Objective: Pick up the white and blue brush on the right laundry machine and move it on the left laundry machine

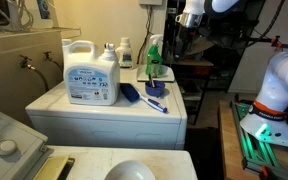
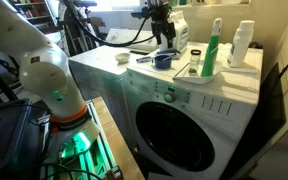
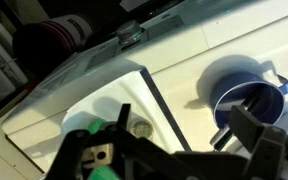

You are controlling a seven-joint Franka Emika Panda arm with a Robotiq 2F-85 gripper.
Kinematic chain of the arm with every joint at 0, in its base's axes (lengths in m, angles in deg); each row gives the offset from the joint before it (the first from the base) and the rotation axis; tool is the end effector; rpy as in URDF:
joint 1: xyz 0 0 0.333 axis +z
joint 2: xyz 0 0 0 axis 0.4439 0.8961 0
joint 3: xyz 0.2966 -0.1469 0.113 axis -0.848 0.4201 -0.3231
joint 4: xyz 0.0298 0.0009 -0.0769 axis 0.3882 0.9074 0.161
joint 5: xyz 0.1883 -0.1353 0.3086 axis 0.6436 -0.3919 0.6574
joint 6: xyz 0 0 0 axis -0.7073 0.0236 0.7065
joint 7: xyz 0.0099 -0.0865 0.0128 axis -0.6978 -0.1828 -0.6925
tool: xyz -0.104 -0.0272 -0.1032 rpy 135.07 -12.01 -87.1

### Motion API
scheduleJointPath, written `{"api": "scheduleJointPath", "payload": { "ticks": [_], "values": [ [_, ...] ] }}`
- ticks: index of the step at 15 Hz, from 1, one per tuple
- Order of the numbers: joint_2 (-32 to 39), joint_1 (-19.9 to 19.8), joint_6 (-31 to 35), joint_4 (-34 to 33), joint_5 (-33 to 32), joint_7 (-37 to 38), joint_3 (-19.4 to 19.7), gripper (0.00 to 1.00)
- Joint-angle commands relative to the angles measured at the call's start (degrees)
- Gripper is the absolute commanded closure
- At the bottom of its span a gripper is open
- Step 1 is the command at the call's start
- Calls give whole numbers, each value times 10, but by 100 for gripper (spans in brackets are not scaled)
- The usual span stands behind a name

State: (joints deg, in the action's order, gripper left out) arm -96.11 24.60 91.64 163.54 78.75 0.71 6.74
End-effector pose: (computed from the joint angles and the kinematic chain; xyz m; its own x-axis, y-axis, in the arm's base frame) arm 0.4134 0.0063 0.4613 0.9849 -0.0474 0.1667 -0.0576 -0.9967 0.0566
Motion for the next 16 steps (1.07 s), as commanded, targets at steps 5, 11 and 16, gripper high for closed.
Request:
{"api": "scheduleJointPath", "payload": {
  "ticks": [5,11,16],
  "values": [
    [0,4,-2,-1,-2,1,3,0],
    [63,30,-40,-42,32,124,-57,0],
    [142,80,-23,-115,84,287,-132,0]
  ]
}}
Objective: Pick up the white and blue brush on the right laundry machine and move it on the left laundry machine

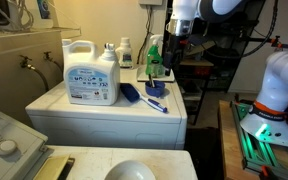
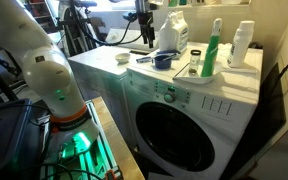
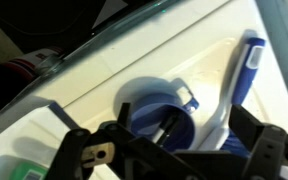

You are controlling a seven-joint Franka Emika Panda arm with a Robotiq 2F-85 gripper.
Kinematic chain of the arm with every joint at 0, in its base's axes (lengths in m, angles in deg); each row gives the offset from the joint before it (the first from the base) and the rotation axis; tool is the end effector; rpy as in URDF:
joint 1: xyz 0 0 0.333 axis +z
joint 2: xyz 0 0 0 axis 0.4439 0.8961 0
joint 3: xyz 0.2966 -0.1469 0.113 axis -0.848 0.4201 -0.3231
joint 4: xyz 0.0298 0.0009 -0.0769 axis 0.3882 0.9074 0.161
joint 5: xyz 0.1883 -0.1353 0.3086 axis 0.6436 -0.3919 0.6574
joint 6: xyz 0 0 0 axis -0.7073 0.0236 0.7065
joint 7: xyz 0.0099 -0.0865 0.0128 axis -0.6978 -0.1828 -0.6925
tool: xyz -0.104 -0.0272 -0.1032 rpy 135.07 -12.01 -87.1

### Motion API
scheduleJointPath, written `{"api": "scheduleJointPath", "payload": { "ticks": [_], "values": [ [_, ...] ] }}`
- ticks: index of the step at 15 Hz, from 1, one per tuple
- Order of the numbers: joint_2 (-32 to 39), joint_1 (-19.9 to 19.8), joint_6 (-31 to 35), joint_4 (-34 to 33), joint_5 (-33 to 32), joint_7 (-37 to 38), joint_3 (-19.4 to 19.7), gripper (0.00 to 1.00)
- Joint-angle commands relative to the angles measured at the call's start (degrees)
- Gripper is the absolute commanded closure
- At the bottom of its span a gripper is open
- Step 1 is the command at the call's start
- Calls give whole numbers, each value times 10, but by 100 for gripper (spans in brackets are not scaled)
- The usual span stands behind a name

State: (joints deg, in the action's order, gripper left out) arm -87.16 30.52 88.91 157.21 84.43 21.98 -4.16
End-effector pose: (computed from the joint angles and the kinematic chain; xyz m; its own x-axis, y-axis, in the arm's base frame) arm 0.4281 0.1467 0.4377 0.9805 -0.1838 0.0691 -0.1841 -0.9829 -0.0025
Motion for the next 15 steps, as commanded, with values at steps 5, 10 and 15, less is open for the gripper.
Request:
{"api": "scheduleJointPath", "payload": {
  "ticks": [5,10,15],
  "values": [
    [70,50,16,-68,16,135,-33,0],
    [84,55,43,-66,4,146,-35,0],
    [121,67,152,-55,-27,134,-36,0]
  ]
}}
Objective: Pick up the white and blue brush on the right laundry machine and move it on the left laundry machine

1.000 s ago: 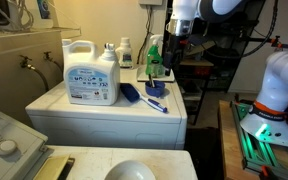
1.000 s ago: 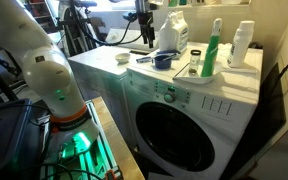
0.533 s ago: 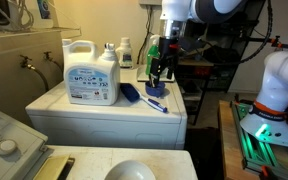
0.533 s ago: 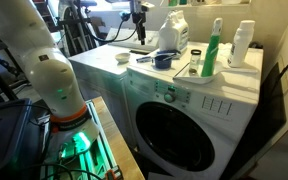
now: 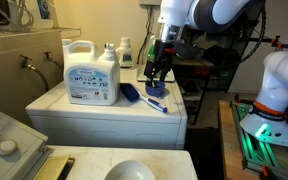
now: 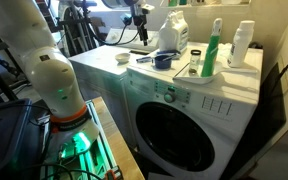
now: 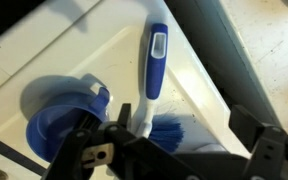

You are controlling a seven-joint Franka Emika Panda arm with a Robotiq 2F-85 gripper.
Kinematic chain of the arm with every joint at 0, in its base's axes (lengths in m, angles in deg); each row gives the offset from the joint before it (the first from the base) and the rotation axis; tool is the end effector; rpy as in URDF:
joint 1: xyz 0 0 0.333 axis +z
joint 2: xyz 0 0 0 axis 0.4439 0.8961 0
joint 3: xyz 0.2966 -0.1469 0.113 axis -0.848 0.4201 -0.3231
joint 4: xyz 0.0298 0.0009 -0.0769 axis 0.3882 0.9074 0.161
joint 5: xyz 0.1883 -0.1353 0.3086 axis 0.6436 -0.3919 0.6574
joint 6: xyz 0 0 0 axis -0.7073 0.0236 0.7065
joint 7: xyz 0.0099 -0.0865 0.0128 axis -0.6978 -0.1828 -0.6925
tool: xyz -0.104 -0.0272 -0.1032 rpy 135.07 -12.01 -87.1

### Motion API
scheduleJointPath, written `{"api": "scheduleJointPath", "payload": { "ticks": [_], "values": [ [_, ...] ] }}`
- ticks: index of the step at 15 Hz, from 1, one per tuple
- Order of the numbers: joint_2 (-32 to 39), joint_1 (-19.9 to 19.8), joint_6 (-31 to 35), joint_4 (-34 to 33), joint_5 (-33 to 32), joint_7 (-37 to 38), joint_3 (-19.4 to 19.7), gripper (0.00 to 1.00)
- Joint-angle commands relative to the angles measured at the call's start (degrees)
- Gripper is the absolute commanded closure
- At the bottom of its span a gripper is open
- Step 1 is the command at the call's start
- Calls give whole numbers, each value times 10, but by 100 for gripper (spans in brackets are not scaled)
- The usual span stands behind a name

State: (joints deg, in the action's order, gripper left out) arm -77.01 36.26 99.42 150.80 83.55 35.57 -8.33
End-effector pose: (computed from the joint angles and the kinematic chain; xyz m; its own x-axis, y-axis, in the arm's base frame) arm 0.4608 0.2493 0.4249 0.9603 -0.2393 0.1437 -0.2245 -0.9680 -0.1119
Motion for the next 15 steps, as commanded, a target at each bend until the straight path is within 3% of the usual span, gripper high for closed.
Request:
{"api": "scheduleJointPath", "payload": {
  "ticks": [1,6,7,8,11,13,15],
  "values": [
    [30,10,53,7,-29,0,8,0],
    [85,14,94,2,-107,54,21,2],
    [95,17,104,0,-123,68,25,7],
    [106,20,113,-3,-132,75,29,20],
    [129,32,128,-9,-165,97,46,36],
    [141,39,131,-13,-181,108,58,43],
    [148,45,131,-17,-195,122,71,43]
  ]
}}
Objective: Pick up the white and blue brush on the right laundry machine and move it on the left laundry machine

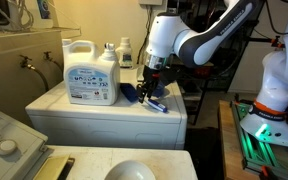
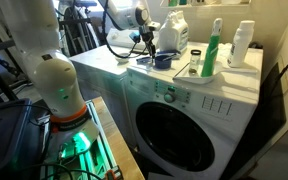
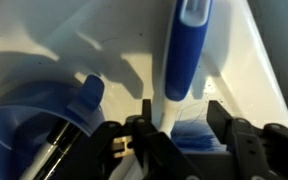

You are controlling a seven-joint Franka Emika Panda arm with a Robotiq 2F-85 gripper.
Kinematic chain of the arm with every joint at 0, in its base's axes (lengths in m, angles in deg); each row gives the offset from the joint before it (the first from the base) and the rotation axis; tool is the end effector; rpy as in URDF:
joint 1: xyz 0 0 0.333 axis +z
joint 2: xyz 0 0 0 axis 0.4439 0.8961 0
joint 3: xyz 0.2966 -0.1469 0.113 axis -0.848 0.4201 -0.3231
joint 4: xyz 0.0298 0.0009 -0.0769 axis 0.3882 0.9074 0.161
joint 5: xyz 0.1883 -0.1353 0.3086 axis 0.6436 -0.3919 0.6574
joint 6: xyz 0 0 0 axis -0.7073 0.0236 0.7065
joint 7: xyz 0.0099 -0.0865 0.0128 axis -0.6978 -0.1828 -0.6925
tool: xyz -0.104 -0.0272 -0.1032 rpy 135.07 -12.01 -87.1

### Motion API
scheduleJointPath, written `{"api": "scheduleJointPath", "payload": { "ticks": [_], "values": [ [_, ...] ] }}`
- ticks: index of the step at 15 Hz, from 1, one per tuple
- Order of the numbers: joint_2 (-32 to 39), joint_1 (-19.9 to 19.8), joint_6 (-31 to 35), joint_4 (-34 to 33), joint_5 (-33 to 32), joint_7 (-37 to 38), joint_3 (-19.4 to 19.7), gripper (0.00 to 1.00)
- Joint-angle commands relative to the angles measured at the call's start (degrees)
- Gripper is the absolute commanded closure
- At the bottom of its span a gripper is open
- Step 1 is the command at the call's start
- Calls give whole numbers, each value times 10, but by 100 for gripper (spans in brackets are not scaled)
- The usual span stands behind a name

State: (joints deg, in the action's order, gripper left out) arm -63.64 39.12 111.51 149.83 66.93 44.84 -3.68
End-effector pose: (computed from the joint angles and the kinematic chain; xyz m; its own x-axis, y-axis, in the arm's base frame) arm 0.5109 0.2469 0.3341 0.9498 -0.2127 0.2294 -0.2113 -0.9769 -0.0307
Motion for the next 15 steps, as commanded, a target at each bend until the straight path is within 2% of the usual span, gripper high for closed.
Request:
{"api": "scheduleJointPath", "payload": {
  "ticks": [1,2,3,4,8,10,12,15],
  "values": [
    [16,19,10,-9,-33,34,29,50],
    [19,21,10,-11,-36,37,32,49],
    [21,23,11,-14,-37,40,36,56],
    [23,25,14,-15,-39,45,39,69],
    [28,31,14,-20,-36,52,45,99],
    [29,33,1,-23,-30,62,46,95],
    [21,32,-26,-26,-12,70,44,96],
    [-28,28,-51,-14,20,59,34,96]
  ]
}}
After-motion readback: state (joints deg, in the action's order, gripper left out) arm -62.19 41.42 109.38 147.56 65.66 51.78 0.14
